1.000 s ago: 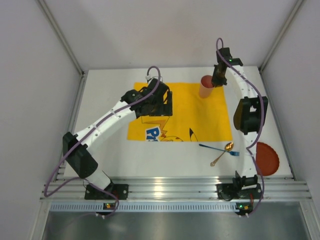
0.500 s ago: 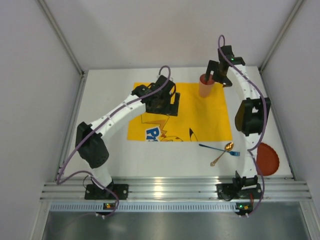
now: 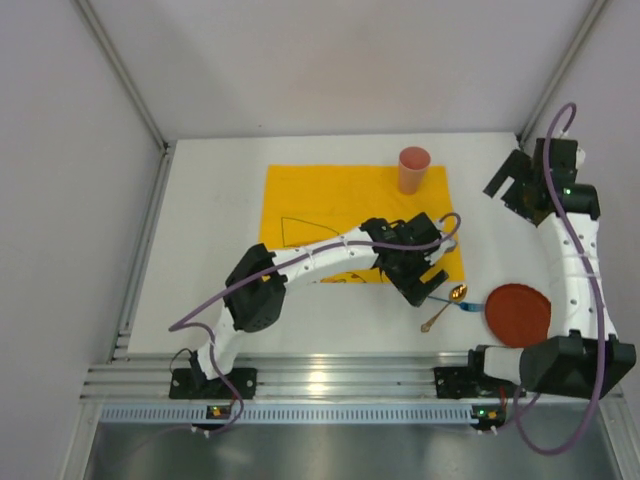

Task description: Set the dinner table for one person

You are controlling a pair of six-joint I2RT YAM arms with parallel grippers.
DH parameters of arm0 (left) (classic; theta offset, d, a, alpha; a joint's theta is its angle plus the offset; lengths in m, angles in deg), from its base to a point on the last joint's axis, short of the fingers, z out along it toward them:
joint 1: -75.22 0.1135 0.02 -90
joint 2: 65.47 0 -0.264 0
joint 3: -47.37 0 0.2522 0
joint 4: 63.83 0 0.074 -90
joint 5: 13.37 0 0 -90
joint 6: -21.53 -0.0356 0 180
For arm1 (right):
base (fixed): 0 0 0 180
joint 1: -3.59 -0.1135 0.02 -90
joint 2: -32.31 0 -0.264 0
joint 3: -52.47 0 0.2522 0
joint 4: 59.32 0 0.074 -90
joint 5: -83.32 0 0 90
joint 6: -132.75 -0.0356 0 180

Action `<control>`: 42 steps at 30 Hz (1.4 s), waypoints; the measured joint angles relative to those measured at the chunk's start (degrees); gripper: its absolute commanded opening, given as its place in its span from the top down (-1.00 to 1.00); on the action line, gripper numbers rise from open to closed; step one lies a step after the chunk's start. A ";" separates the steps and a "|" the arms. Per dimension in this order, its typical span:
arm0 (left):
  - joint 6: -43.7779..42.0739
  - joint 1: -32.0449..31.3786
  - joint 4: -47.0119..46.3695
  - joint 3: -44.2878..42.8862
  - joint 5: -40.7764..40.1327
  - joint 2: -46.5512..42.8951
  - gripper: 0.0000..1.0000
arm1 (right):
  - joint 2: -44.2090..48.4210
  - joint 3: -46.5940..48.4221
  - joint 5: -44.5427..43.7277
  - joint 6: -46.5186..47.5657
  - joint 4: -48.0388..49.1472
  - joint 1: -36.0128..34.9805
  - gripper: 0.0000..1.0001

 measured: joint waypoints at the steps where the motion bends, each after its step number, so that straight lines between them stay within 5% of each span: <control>1: -0.92 -0.81 -0.46 -0.26 0.68 0.74 -0.96 | 2.38 -2.95 1.09 -0.28 -0.52 -0.50 -0.99; 8: -4.90 -1.81 -3.58 -4.48 1.86 5.07 -0.84 | 9.09 -9.64 4.63 -2.29 -6.62 -2.21 -0.99; 17: -7.50 -2.82 -9.29 -8.50 2.43 11.56 -0.71 | 20.57 -1.95 6.91 -2.49 -15.26 -2.23 -0.99; 28: -11.58 -7.48 -16.63 -10.05 1.46 18.21 -0.58 | 23.21 -2.54 4.63 0.63 -22.91 -2.23 -1.00; 37: -11.76 -11.39 -20.87 -12.04 -5.60 20.83 0.62 | 24.76 -3.58 3.23 2.14 -24.44 -2.23 -0.99; 42: -11.02 -11.43 -21.88 -12.20 -8.39 21.07 0.88 | 25.44 -4.24 3.08 2.40 -24.55 -2.25 -0.99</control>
